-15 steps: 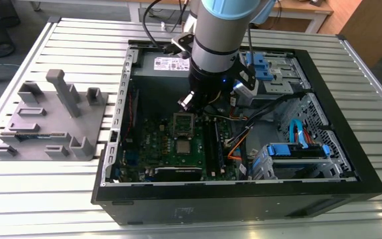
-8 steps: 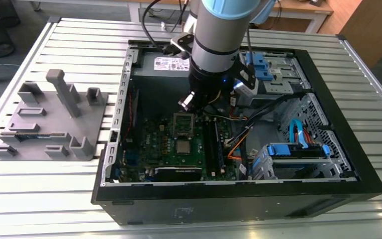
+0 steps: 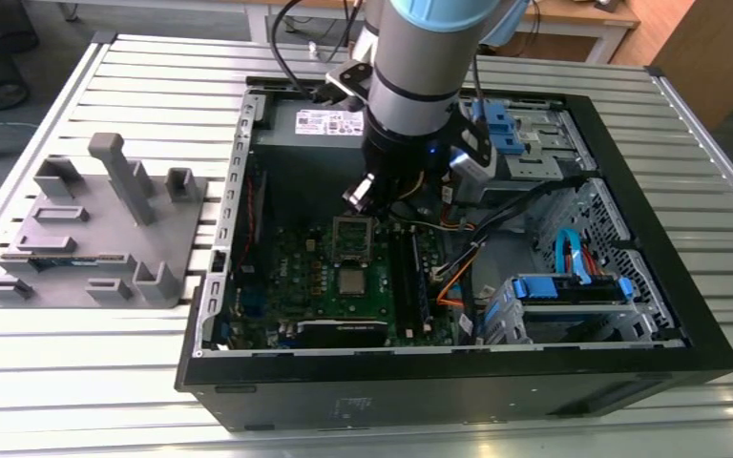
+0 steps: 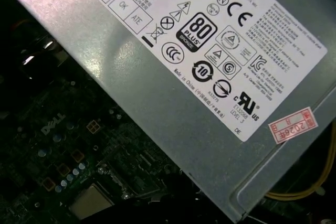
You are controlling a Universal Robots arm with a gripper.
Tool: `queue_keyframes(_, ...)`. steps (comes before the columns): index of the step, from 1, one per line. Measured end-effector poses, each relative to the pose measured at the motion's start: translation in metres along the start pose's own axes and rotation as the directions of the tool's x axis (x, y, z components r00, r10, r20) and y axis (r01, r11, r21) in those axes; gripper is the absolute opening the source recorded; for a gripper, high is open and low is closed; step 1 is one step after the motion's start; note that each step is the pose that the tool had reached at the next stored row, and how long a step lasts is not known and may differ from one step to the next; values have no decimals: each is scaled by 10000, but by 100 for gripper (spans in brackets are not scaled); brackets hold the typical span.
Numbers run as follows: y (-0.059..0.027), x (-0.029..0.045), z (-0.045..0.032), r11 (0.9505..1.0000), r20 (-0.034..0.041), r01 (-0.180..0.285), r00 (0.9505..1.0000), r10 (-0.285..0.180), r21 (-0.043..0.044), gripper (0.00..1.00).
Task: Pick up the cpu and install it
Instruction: 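Close the cpu cover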
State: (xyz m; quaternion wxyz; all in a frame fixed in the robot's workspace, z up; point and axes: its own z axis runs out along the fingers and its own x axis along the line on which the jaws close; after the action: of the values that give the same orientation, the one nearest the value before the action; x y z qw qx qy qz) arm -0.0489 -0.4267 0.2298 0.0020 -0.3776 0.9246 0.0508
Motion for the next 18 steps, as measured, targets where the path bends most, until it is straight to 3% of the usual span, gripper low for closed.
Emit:
queue_keyframes(10,1,0,-16,9988,-48,490,9988,-491,-18,11)
queue_keyframes(18,25,24,-14,9987,-42,502,9987,-502,-12,11)
